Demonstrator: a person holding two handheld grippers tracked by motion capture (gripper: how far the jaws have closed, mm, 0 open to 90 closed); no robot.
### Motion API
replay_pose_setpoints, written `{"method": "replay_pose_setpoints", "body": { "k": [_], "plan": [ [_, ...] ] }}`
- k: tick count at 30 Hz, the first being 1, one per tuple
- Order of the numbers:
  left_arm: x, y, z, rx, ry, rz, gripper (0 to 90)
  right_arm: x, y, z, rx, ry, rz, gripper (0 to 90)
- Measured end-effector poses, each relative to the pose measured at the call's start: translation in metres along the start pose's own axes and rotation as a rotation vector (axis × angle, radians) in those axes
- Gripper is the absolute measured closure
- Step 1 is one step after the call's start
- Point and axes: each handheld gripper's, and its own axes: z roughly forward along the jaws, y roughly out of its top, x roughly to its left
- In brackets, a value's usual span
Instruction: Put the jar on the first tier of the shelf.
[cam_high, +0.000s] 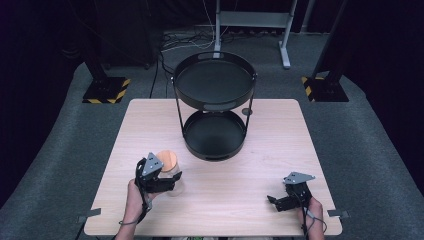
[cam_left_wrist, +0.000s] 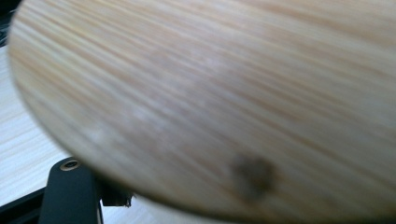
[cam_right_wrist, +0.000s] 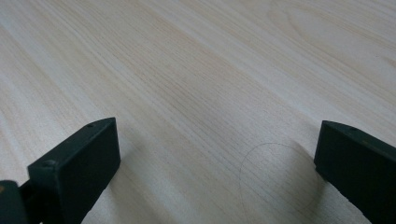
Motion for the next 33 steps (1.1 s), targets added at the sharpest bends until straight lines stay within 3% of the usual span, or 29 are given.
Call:
{"method": "replay_pose_setpoints", "body": {
  "k": [33],
  "plan": [
    [-0.002,0.043,0.022,-0.028,-0.017,0.049,25.4,0.000,0.000,0.000,0.001,0.001,0.001,0.0]
  ]
}}
